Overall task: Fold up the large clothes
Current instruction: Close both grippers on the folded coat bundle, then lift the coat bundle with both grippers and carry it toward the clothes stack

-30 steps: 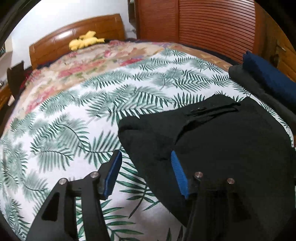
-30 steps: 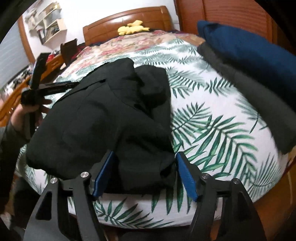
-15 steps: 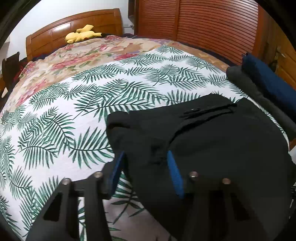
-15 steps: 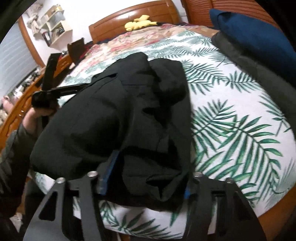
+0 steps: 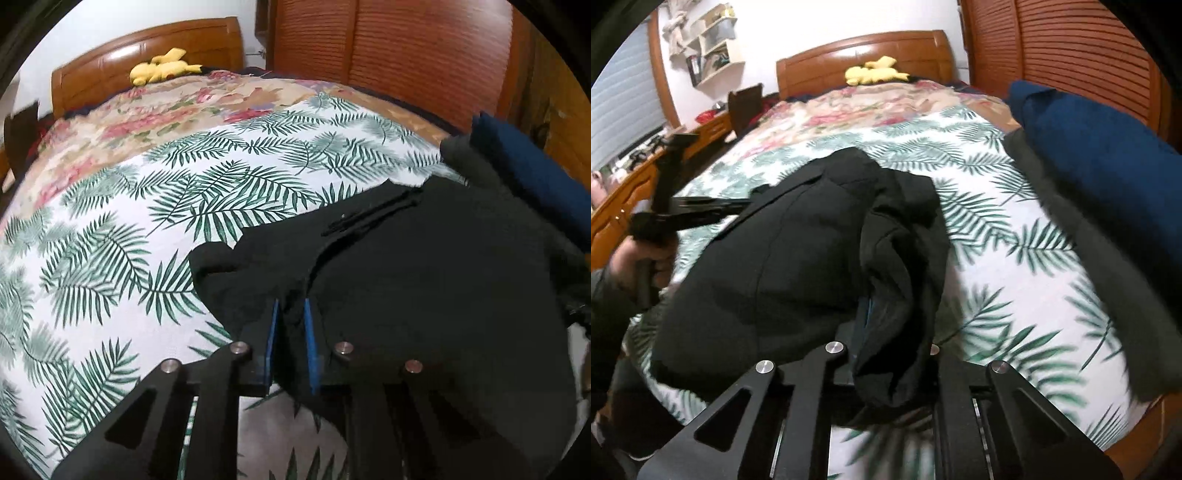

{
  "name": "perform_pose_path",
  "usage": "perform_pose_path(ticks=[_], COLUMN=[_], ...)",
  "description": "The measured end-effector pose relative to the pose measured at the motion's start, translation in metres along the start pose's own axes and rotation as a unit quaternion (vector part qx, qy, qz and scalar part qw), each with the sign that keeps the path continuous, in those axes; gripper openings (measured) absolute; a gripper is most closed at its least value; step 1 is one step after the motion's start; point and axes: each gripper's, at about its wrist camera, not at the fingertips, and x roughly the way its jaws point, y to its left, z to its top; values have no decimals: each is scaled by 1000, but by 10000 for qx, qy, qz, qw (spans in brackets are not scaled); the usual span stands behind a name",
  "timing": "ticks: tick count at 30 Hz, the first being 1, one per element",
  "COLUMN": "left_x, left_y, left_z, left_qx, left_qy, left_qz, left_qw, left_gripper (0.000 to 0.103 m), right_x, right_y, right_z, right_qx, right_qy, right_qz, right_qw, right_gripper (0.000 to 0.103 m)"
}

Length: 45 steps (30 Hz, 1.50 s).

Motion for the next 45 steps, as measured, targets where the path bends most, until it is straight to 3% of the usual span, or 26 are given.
perform_pose_path(ticks=[7,10,14,21,23,25,27,36,42,45], left_x=[-1,16,42,55,54,51,46,-6,-39,-46], left_y=[38,53,55,58,52,44,38,-15,-85,-129], left_z=[6,8,4,3,5,8,12,73,147,184], left_qx=[-421,-624,-553,-853,-748,-621,-516,-242,57,256], left_qy=[-135,80,465,561,547,469,382,-623,-1314,-1565], left_qz=[160,147,11,-60,-63,-75,-12,36,-275,-460], left_qw=[9989,9979,9974,9948,9957,9969,9979,9978,9909,9863], left_gripper=[36,43,45,47,34,11,7,4,4,4], right_x=[11,13,16,22,22,19,11,-37,-102,-141], right_y=[9,6,4,0,-1,-2,-1,-17,-39,-62], right_z=[-9,-11,-12,-11,-10,-10,-6,42,85,102], right_qx=[-306,-203,-186,-64,-79,-90,-168,-524,-799,-856], right_qy=[137,171,210,300,263,163,-40,-791,-1419,-1690], right_qz=[-249,-196,-192,-50,6,48,35,-84,-488,-900], right_qw=[9991,9995,9994,9995,9996,9998,9998,9955,9855,9778], right_gripper=[9,9,11,16,12,9,7,7,6,6])
